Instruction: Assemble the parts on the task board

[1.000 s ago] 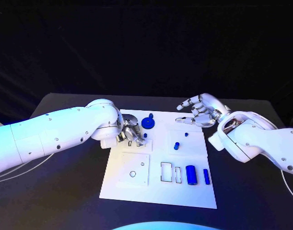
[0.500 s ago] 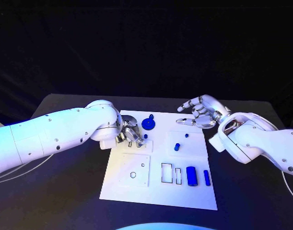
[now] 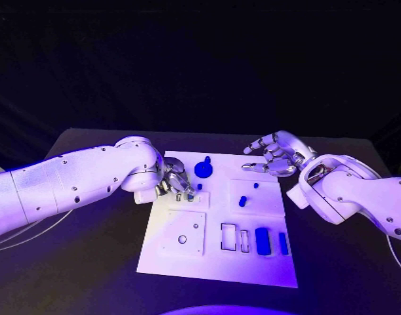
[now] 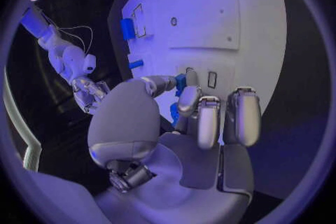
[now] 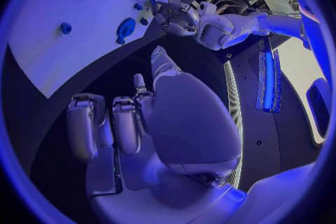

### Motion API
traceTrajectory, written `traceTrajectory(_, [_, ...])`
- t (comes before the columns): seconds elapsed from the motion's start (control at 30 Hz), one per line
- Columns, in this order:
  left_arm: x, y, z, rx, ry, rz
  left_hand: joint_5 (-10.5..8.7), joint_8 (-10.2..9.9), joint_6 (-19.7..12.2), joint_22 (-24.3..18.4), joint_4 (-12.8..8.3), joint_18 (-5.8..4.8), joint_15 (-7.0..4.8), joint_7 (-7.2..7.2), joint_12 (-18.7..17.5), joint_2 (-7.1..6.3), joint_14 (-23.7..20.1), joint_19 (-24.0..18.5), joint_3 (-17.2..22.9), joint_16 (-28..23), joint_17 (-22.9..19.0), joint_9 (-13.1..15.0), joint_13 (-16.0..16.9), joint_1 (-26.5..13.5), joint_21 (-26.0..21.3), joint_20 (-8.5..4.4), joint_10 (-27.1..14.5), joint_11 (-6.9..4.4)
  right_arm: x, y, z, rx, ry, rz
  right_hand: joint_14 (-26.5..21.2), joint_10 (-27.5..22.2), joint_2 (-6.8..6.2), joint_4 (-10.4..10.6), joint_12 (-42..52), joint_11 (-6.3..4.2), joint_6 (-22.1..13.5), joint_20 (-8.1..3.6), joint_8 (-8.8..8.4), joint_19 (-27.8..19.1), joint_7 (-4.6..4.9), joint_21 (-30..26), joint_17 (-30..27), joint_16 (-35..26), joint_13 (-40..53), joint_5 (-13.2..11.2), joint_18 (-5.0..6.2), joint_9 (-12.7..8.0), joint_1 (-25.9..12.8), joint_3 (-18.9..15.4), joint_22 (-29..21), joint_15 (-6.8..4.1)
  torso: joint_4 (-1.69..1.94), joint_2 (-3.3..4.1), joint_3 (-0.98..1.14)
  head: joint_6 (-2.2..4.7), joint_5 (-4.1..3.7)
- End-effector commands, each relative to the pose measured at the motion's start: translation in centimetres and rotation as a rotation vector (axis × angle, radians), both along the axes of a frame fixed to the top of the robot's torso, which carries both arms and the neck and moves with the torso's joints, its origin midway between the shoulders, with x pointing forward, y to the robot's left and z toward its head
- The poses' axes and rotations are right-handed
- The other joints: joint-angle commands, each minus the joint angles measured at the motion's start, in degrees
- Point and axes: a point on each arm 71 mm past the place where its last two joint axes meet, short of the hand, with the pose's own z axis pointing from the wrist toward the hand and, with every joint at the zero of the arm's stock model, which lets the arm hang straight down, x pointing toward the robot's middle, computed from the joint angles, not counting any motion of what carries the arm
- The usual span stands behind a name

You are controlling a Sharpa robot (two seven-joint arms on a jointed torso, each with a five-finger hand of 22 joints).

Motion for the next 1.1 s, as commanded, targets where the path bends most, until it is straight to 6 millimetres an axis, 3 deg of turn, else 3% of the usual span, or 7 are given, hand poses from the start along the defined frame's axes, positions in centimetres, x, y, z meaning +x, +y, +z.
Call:
traceTrajectory(0.03, [-0.15,0.06,-0.14,-0.043,0.046,0.006,0.44,0.4,0.9,1.9,-14.7,-0.68,-0.39,-0.62,-0.1,0.02,5.8,-0.4,14.3,0.1,14.9,0.5,0.0,-0.6,-0.1,-0.22,0.1,-0.29,-0.05,0.08,-0.17,-0.005,0.015,0.014,5.0,-0.1,0.17,0.3,-0.1,-0.21,0.2,0.23,0.25,2.8,-0.13,-0.1,11.5,-0.1,7.8,0.0,0.76,0.1,-0.5,0.0,11.3,0.0,-0.02,0.03,0.01,-0.05,-0.01])
traceTrajectory(0.53, [-0.41,0.03,-0.23,-0.06,0.082,-0.007,0.7,0.3,1.0,1.5,-15.0,-0.57,-0.47,-0.71,-0.1,0.07,5.8,-0.8,14.4,0.1,14.9,0.5,0.1,-0.8,-0.2,-0.28,0.2,-0.38,-0.06,0.07,-0.33,-0.008,0.023,0.016,5.0,-0.1,0.17,0.3,-0.1,-0.21,0.2,0.23,0.25,2.8,-0.13,-0.1,11.5,-0.1,7.8,0.0,0.76,0.1,-0.5,0.0,11.3,0.0,-0.05,-0.01,0.05,-0.38,-0.13])
traceTrajectory(1.1, [-0.38,-0.43,-0.16,-0.035,0.008,-0.017,0.45,-0.1,0.9,1.5,-15.0,-0.58,-0.51,-0.76,0.0,0.33,5.8,-0.8,14.4,0.1,14.9,0.3,0.2,-1.0,-0.2,-0.34,0.2,-0.43,-0.09,0.09,-0.43,-0.008,0.025,0.018,5.0,-0.1,0.2,0.3,-0.1,-0.24,0.2,0.19,0.35,2.8,-0.16,-0.1,11.6,-0.1,7.8,0.0,0.75,0.1,-0.6,-0.1,11.4,-0.04,-0.07,-0.01,0.0,-0.14,-0.15])
